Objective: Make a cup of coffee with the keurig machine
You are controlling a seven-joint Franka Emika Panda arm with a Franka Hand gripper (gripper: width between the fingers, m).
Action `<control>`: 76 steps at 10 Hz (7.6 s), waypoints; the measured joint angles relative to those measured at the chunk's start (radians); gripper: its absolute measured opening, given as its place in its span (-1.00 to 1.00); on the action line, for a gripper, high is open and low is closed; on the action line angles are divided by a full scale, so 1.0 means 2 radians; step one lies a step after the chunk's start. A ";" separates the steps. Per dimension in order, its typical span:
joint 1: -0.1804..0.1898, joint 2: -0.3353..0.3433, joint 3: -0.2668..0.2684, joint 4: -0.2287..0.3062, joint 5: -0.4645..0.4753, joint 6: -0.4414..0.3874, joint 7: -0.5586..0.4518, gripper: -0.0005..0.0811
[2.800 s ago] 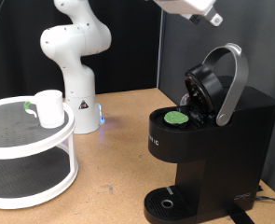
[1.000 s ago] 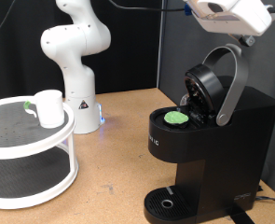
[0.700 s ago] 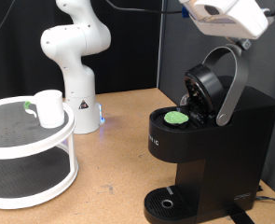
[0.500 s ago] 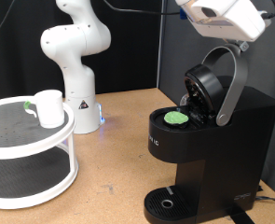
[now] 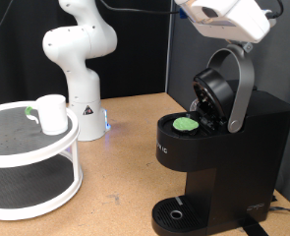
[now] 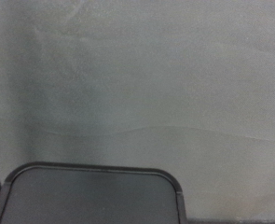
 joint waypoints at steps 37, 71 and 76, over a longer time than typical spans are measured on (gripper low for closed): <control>-0.069 0.009 -0.080 -0.082 -0.072 -0.026 -0.106 -0.99; -0.154 -0.137 -0.177 -0.148 -0.031 -0.123 -0.057 -0.99; -0.157 -0.141 -0.195 -0.150 -0.043 -0.151 -0.091 -0.99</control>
